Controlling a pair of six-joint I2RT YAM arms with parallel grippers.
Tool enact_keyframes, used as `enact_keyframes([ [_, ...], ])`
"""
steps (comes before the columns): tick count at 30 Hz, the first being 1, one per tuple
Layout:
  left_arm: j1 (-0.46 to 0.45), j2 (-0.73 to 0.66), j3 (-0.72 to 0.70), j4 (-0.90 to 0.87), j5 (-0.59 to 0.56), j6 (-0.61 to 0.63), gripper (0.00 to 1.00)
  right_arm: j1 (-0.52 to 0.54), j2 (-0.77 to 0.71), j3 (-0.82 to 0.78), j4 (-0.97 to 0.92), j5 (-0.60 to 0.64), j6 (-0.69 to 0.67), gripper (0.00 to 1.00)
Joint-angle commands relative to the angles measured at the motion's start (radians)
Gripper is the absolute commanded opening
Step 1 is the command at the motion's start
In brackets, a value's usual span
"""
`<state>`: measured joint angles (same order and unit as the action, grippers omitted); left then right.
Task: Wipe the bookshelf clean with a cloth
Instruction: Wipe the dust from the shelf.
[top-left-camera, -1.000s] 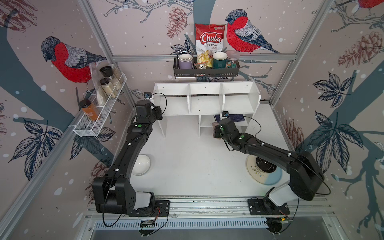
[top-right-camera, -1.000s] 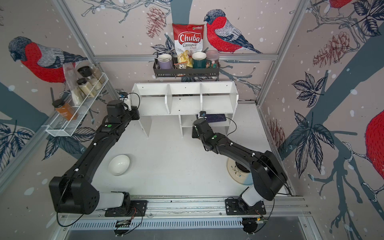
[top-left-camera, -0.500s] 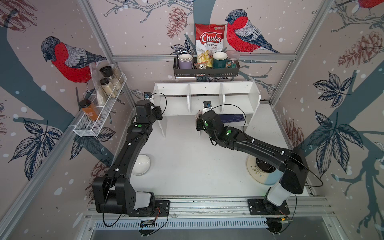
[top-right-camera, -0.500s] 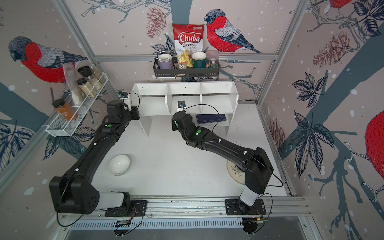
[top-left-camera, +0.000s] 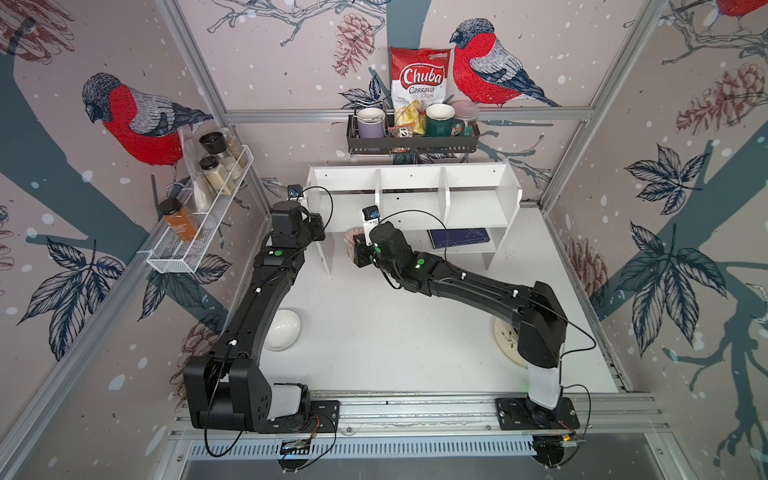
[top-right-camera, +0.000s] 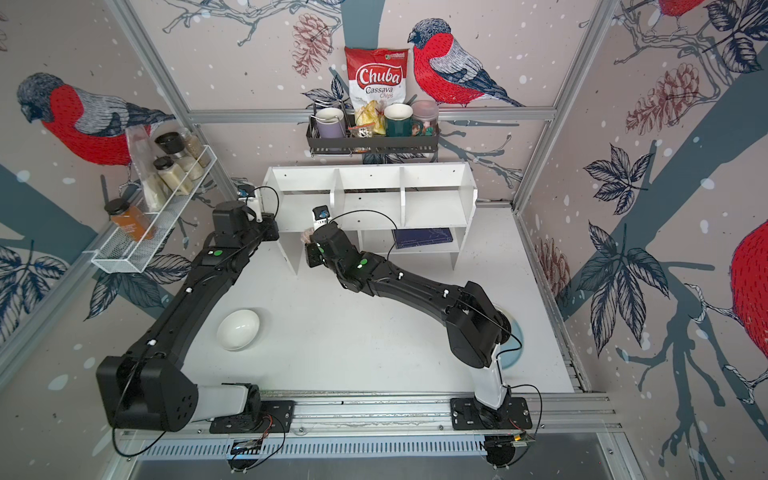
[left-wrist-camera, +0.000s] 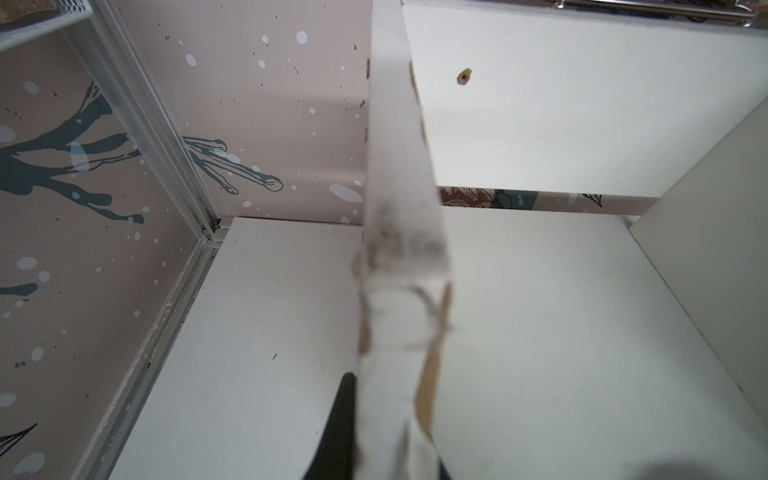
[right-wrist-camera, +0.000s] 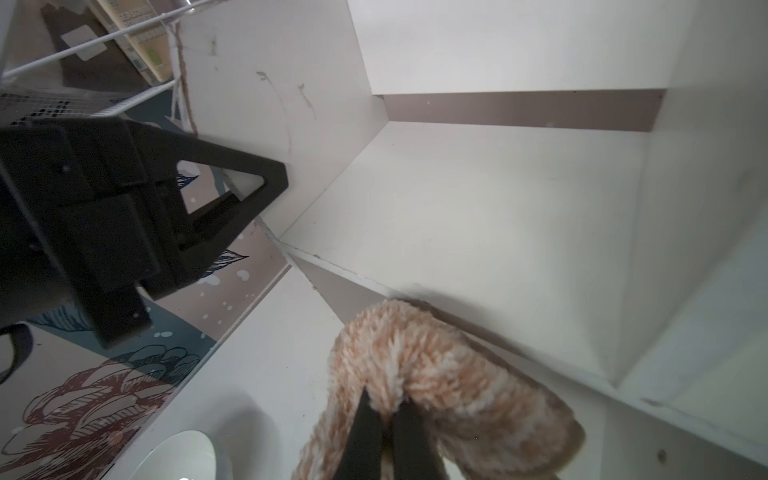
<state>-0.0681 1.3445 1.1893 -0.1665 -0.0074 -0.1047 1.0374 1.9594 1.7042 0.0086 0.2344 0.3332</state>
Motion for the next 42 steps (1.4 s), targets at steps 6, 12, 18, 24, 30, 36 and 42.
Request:
enact_keyframes([
  [6,0.0,-0.005,-0.01,-0.13,0.114,-0.138,0.0,-0.134,-0.164,-0.263,0.15,-0.104,0.115,0.0],
  [12,-0.001,-0.013,-0.008,-0.129,0.119,-0.145,0.0,-0.168,-0.252,-0.349,0.166,-0.082,0.095,0.0],
  [18,0.0,-0.015,-0.01,-0.127,0.126,-0.148,0.0,-0.044,-0.039,-0.066,0.078,-0.08,0.018,0.0],
  [24,0.0,-0.016,-0.017,-0.122,0.128,-0.156,0.0,0.008,0.148,0.203,0.014,-0.074,0.004,0.0],
  [30,-0.001,-0.012,-0.011,-0.132,0.114,-0.153,0.0,-0.013,0.114,0.127,0.033,0.036,0.037,0.0],
  [36,0.0,-0.016,-0.012,-0.141,0.098,-0.15,0.0,-0.071,-0.198,-0.286,0.161,0.121,0.027,0.0],
  [42,0.001,-0.029,-0.013,-0.152,0.075,-0.136,0.0,-0.229,-0.46,-0.531,0.074,0.164,0.068,0.0],
])
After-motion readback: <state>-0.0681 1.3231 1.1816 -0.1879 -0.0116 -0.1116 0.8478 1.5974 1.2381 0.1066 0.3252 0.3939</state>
